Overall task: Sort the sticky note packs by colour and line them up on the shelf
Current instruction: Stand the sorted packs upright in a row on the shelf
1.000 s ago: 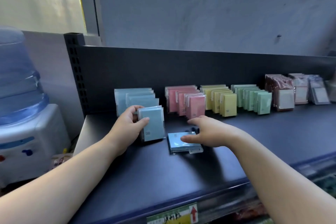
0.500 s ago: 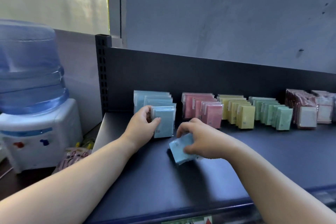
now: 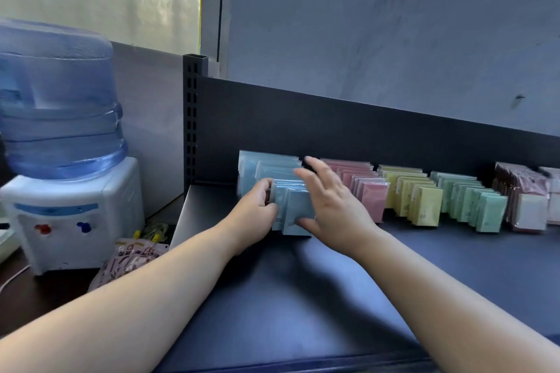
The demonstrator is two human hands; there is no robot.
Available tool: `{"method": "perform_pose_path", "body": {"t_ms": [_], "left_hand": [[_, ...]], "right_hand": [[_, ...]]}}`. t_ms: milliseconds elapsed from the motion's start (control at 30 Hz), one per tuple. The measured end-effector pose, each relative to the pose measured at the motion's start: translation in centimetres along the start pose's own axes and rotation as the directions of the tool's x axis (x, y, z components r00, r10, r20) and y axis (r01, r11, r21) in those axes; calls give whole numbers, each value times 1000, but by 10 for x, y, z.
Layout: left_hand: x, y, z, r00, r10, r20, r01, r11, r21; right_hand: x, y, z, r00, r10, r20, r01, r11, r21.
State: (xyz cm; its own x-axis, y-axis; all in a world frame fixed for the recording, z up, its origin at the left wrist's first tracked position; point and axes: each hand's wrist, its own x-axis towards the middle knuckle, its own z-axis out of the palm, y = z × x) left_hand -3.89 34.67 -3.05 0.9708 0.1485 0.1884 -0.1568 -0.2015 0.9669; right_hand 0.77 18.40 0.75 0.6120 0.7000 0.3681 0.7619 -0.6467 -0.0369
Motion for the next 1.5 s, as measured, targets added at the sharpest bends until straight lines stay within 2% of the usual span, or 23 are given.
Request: {"method": "perform_pose_path", "body": {"t_ms": [67, 100, 167, 267, 367, 433, 500, 600, 733, 867, 1100, 1267, 1367, 1500], "left_hand": [[0, 0, -1, 1000, 13, -8, -13, 1000, 6], [1, -1, -1, 1000, 24, -10, -24, 1000, 11], [1, -1, 0, 999, 45, 3, -45, 998, 34], [2, -1, 2, 994, 113, 9, -113, 983, 144], [3, -3, 2, 975, 222, -24, -203, 928, 311], [6, -6, 0, 963, 255, -85, -190, 871, 452], [9, -8, -2, 957, 237, -166, -121, 849, 514], [9, -8, -3, 943, 198, -266, -49, 876, 479], [11, -6, -7, 922, 47, -383, 101, 928, 358], [13, -7, -8, 945, 3, -328, 124, 922, 366], [16, -8, -6, 947, -20, -320, 157, 899, 409], [17, -9, -4, 949, -31, -315, 174, 881, 439], [16, -7, -4, 927, -60, -369, 228, 873, 431], [18, -4, -6, 916, -91, -390, 263, 871, 414]], "right_hand": [[-2, 5, 3, 968, 248, 25, -249, 966, 64], [-3, 6, 4, 945, 322, 50, -326, 939, 112], [-6, 4, 8, 922, 377, 83, -385, 884, 264], [-9, -2, 16, 928, 362, 91, -359, 801, 479], [-7, -4, 23, 926, 367, 90, -353, 754, 553], [-5, -1, 26, 914, 393, 100, -375, 724, 579], [-3, 3, 30, 903, 418, 104, -392, 699, 598], [0, 6, 37, 897, 430, 101, -406, 711, 574], [4, 5, 35, 913, 382, 143, -388, 708, 590], [8, 3, 34, 912, 351, 211, -404, 686, 605], [13, 6, 38, 906, 360, 224, -415, 647, 640], [22, 6, 47, 886, 397, 239, -427, 498, 755], [25, 9, 51, 885, 392, 252, -412, 405, 816], [29, 12, 54, 885, 369, 283, -411, 336, 847]]}}
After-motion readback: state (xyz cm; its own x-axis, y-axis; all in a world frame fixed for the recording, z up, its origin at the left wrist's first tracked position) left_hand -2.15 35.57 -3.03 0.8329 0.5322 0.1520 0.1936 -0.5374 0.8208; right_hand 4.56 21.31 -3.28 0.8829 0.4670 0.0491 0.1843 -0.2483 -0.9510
